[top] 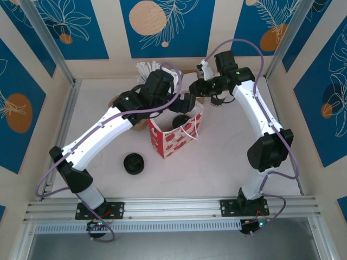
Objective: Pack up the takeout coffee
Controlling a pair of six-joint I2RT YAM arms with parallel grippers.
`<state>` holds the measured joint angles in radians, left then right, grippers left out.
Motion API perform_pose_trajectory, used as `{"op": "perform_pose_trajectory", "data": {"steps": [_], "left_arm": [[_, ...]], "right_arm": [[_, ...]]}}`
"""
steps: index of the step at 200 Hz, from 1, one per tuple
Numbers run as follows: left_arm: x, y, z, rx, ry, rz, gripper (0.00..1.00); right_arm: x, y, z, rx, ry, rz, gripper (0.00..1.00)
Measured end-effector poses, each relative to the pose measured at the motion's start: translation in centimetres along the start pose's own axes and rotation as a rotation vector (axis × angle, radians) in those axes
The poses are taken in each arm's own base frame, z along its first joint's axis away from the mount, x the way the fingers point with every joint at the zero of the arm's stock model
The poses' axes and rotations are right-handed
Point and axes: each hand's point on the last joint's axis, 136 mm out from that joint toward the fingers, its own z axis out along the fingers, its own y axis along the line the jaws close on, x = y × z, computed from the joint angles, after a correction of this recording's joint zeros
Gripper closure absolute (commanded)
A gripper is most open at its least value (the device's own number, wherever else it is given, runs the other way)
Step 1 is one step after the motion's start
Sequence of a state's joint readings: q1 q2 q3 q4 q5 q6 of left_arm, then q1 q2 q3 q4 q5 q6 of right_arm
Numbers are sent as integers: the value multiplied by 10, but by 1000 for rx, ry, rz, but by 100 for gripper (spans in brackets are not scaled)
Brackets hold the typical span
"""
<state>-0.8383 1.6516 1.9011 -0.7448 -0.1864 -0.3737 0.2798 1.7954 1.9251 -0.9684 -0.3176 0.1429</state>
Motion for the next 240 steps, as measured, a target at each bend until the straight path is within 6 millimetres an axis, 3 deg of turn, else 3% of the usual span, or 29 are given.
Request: {"op": "perform_pose_trajectory", "data": {"steps": [24,53,86,107,132,171,240], "left_arm": [[0,21,-9,-78,8,14,1],[2,57,-14,-175,36,9,1],[7,99,-14,-257,77,-32,0],[13,113,-11,-268,103,-54,1],[23,112,-4,-223,143,-70,1],[41,90,17,-87,219,-89,3],[82,68,37,31,341,-135,5]], "right_arm": [[1,-3,-11,37,4,30,56],[10,-7,-27,77,17,104,55],[17,9,-61,89,-29,171,55],[27,21,-81,87,-46,225,56],[46,24,-89,89,-26,321,57],[75,15,-76,98,55,456,55],[85,15,-74,79,65,486,52]]}}
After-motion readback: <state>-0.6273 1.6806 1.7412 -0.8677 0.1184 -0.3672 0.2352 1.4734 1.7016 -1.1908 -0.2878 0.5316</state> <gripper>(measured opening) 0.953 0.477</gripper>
